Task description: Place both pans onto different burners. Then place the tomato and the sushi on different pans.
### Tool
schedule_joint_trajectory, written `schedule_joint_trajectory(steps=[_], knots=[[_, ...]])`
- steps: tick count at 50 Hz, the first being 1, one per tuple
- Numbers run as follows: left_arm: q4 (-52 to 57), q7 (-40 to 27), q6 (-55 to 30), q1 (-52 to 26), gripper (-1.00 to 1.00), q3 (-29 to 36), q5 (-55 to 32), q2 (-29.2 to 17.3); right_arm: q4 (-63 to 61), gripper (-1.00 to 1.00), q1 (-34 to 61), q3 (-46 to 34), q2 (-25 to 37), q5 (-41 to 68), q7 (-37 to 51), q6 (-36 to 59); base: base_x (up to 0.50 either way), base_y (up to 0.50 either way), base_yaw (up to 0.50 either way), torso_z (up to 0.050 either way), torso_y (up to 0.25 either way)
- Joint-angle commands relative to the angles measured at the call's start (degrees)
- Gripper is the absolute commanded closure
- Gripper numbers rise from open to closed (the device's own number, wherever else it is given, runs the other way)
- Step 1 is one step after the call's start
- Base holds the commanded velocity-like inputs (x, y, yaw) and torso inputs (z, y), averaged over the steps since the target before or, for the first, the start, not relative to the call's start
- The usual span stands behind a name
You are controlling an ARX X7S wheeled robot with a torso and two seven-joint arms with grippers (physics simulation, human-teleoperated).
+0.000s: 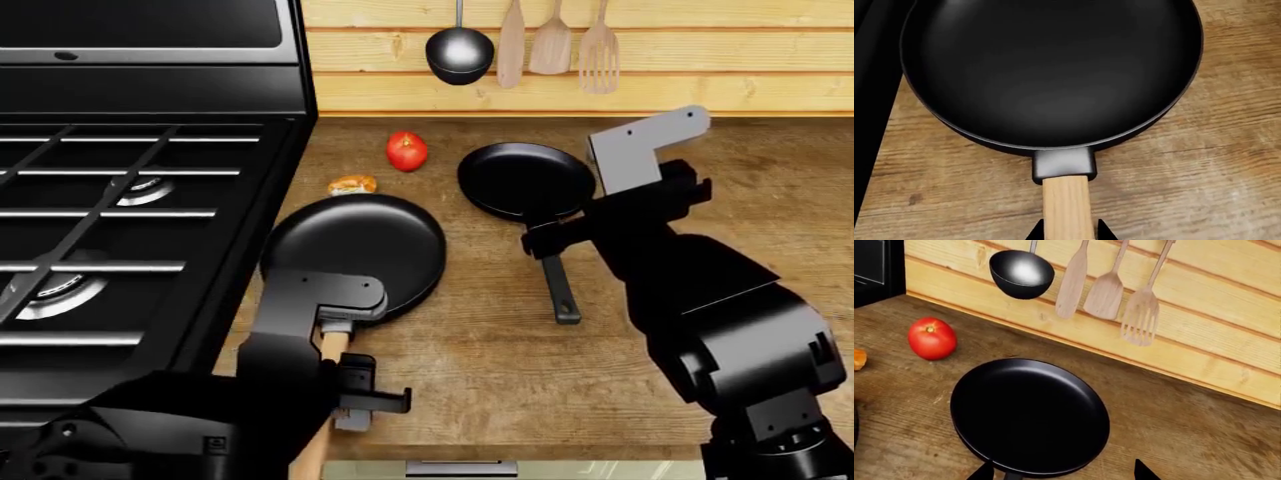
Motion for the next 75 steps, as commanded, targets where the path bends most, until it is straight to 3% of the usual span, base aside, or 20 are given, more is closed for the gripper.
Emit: schedule_joint_trajectory(steps=[1, 14, 22, 28, 33, 39, 50, 55, 65, 75], knots=[[-1.0, -0.4, -1.5, -1.7, 1.00, 2.5, 1.7, -0.9, -0.3, -1.00, 0.2, 0.3, 0.0, 0.2, 0.3, 0.1, 0.00, 0.00, 0.00, 0.000, 0.000], [2.2, -2.4, -2.2, -9.9, 1.00, -1.3, 1.8, -2.0, 0.1, -1.00, 0.7, 0.6, -0.3, 0.3, 0.8, 0.0, 0.00, 0.00, 0.00, 0.000, 0.000], [2.7, -4.7, -5.5, -23.4, 1.00, -5.2, -2.7, -3.1, 0.0, -1.00, 1.0, 0.9, -0.4, 0.5, 1.1, 0.2, 0.00, 0.00, 0.00, 0.000, 0.001], [-3.4, -6.0, -8.9, -34.3, 1.00, -7.3, -7.0, -5.4, 0.0, -1.00, 1.5, 1.1, -0.6, 0.5, 1.6, 1.0, 0.00, 0.00, 0.00, 0.000, 0.002], [-10.7, -3.7, -15.4, -38.8, 1.00, -4.6, -11.3, -6.5, 0.4, -1.00, 2.3, 1.7, -1.2, 0.7, 2.4, 2.1, 0.00, 0.00, 0.00, 0.000, 0.002], [-13.3, -2.6, -16.3, -40.4, 1.00, -5.0, -11.3, -8.0, 1.7, -1.00, 4.0, 0.9, -2.6, 0.7, 3.4, 5.3, 0.00, 0.00, 0.00, 0.000, 0.002], [-14.2, -1.5, -15.9, -39.7, 1.00, -4.5, -9.7, -8.4, 12.6, -1.00, 15.6, 4.8, -12.3, 1.6, 8.2, 13.6, 0.00, 0.00, 0.00, 0.001, 0.003], [-14.1, -1.1, -15.7, -39.0, 1.00, -4.2, -9.4, -8.4, 9.2, -1.00, 16.1, 7.5, -14.7, 2.9, 11.8, 23.8, 0.00, 0.00, 0.00, 0.000, 0.002], [-14.2, -0.7, -15.4, -38.5, 1.00, -3.8, -9.3, -8.6, 7.4, -1.00, 14.7, 7.3, -15.1, 4.1, 14.7, 29.1, 0.00, 0.00, 0.00, 0.000, 0.002], [-13.8, -0.4, -15.1, -38.4, 1.00, -3.7, -9.1, -8.8, 12.9, -1.00, 15.2, 6.0, -14.1, 6.5, 16.4, 25.8, 0.00, 0.00, 0.00, 0.001, 0.002]])
